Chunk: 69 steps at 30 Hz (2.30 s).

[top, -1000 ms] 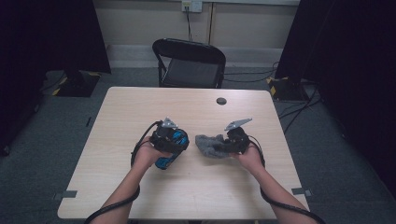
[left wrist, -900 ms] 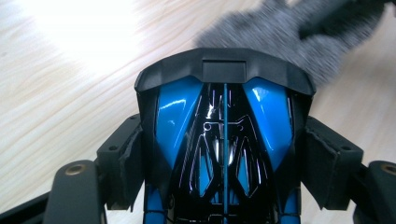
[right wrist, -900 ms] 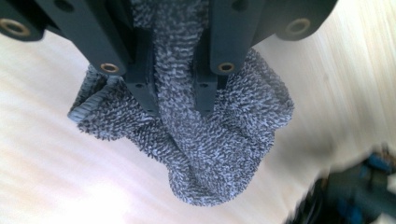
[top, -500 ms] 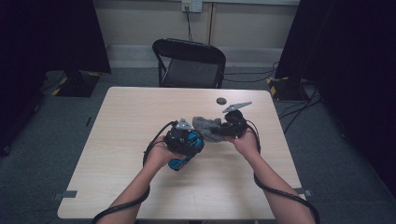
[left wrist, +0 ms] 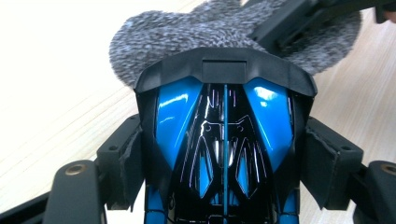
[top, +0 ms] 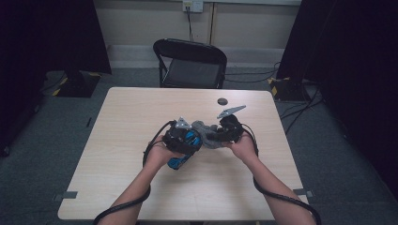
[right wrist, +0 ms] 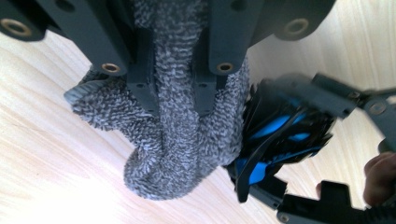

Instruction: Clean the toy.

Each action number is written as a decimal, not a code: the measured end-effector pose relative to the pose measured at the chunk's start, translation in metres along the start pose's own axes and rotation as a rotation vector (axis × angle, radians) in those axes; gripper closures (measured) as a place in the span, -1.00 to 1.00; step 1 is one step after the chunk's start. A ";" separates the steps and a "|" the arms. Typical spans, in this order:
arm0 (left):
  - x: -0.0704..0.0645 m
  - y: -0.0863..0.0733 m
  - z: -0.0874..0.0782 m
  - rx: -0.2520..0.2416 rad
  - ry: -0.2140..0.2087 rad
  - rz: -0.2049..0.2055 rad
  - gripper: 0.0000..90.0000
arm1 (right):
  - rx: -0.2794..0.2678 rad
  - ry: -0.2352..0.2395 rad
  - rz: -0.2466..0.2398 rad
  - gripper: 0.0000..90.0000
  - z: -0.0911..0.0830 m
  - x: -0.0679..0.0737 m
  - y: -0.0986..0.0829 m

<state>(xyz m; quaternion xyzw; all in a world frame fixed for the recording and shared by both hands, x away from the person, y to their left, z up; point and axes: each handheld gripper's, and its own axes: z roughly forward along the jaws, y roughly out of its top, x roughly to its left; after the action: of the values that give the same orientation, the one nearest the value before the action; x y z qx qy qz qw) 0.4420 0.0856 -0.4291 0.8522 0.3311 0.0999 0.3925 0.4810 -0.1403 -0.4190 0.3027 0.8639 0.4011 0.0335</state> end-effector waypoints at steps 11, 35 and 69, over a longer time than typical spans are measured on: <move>0.006 0.003 -0.002 0.018 0.020 -0.004 -0.43 | -0.025 0.020 -0.026 0.70 -0.011 0.000 -0.008; 0.020 0.006 -0.004 0.020 0.054 -0.037 -0.43 | -0.030 0.042 -0.042 0.70 -0.038 -0.006 -0.037; -0.007 0.013 0.011 0.018 -0.027 0.012 -0.43 | -0.025 -0.013 -0.011 0.70 -0.008 -0.007 0.021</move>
<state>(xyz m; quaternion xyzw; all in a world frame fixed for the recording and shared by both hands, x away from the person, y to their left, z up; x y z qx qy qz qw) 0.4480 0.0683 -0.4268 0.8591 0.3215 0.0878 0.3885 0.4948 -0.1393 -0.4006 0.3001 0.8602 0.4098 0.0449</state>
